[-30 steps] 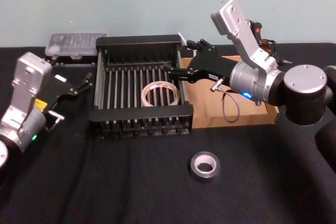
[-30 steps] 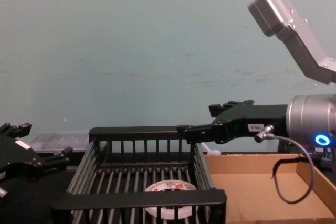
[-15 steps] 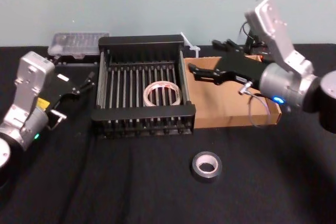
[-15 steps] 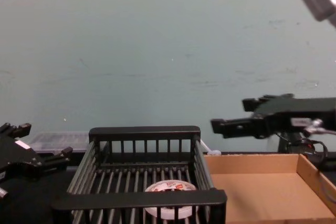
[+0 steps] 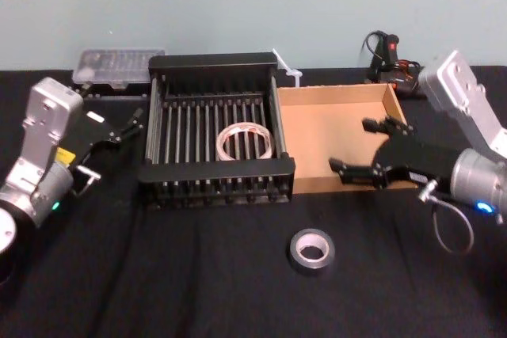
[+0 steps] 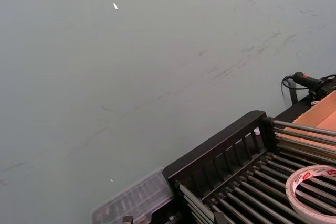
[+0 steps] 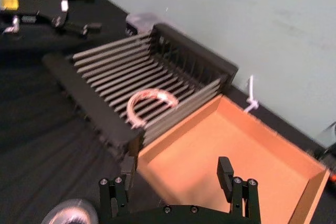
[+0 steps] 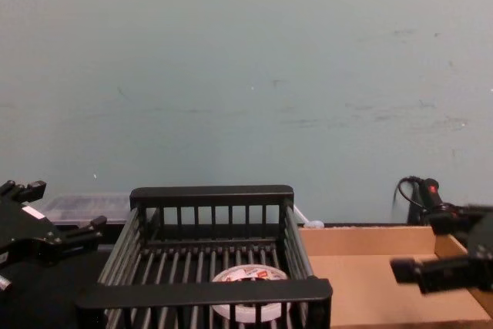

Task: Pick up the white tape and place it into the black box , Pick up the silver tape and place it into the brown box.

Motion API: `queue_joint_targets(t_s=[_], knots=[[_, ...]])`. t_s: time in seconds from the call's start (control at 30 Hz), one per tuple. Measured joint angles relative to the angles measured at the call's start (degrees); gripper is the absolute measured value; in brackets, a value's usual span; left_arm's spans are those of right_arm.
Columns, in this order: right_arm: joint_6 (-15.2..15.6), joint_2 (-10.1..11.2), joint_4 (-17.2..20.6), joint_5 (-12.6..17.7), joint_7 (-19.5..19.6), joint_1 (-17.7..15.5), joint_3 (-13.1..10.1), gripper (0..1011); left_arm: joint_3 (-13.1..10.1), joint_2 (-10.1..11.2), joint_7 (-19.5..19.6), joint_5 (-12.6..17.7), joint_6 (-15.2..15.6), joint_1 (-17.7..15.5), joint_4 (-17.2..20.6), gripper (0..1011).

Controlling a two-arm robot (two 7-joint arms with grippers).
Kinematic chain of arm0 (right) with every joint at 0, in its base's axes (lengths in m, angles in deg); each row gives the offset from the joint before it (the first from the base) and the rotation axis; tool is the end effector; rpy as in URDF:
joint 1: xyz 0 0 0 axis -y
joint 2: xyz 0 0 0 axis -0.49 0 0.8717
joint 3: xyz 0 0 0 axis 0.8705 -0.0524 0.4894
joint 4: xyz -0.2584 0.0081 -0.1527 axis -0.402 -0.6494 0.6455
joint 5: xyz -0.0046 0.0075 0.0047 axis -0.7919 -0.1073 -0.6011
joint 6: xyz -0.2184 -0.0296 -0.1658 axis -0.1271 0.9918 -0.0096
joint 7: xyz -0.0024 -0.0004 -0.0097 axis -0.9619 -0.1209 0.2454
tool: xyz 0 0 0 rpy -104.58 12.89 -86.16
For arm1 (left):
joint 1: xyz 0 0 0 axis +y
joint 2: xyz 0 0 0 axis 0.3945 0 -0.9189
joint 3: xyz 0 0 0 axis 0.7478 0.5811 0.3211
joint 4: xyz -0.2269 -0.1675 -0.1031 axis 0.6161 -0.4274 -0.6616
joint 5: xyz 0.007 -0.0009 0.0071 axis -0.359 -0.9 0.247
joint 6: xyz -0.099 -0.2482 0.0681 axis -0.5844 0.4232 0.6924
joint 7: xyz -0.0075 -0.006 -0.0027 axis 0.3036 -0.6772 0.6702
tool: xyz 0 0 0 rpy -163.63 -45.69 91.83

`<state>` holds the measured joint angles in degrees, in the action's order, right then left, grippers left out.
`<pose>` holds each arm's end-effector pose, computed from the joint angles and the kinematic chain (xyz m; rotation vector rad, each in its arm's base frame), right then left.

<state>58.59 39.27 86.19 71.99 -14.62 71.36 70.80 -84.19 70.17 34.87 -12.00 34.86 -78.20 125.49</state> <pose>0.3215 -0.0738 -0.2276 -0.4282 -0.0166 -0.7458 0.3285 0.0971 -0.3041 0.3045 -0.2852 1.2478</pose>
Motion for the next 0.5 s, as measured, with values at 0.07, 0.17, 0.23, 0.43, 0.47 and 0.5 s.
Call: queue_joint_targets(t_s=[0.07, 0.17, 0.23, 0.43, 0.47, 0.5], knots=[[0.4, 1.2, 0.9, 0.4, -0.4, -1.2, 0.0, 1002, 0.0, 0.0, 0.0, 0.0, 0.0, 0.0, 0.0, 1001], [1.1, 2.4, 1.7, 1.0, -0.7, -2.4, 0.3, 1002, 0.0, 0.0, 0.0, 0.0, 0.0, 0.0, 0.0, 1001], [1.6, 2.9, 2.0, 1.3, -1.0, -2.8, 0.5, 1002, 0.0, 0.0, 0.0, 0.0, 0.0, 0.0, 0.0, 1001], [3.3, 4.2, 2.5, 2.5, -2.1, -3.4, 2.1, 1003, 0.0, 0.0, 0.0, 0.0, 0.0, 0.0, 0.0, 1001], [3.5, 4.3, 2.5, 2.6, -2.2, -3.4, 2.3, 1002, 0.0, 0.0, 0.0, 0.0, 0.0, 0.0, 0.0, 1001], [4.0, 4.4, 2.6, 2.9, -2.4, -3.4, 2.8, 1002, 0.0, 0.0, 0.0, 0.0, 0.0, 0.0, 0.0, 1001]])
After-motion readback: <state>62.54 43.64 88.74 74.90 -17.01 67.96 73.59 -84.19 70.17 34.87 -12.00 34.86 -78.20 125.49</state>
